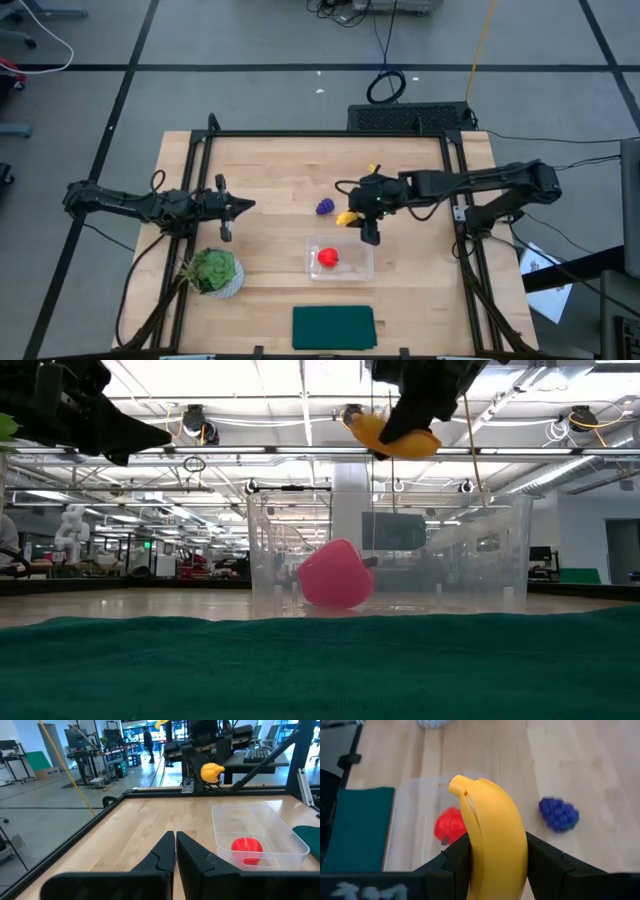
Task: Pick and placing Produce into tupperware
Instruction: Put the banana into the transparent bin
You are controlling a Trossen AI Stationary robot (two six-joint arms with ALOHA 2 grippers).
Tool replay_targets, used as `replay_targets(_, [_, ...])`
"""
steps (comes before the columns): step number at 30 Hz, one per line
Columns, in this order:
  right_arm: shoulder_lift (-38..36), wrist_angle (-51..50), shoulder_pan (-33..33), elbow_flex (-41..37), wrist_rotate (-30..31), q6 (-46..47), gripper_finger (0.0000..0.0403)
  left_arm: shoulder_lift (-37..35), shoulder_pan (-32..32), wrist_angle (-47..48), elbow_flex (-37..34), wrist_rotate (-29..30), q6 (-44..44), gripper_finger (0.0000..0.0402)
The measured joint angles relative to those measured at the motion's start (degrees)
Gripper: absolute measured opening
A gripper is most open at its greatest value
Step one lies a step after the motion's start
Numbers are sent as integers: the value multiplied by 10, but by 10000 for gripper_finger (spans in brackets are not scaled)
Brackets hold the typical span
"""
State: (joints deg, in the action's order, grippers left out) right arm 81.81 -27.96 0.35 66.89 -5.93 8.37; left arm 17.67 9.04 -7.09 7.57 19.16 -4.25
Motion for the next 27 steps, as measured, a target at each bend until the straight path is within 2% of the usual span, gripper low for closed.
replay_targets(10, [59,-23,31,30,-2,12,146,0,0,0,0,4,0,21])
replay_targets(27, [86,-40,45,30,-3,71,146,0,0,0,0,4,0,21])
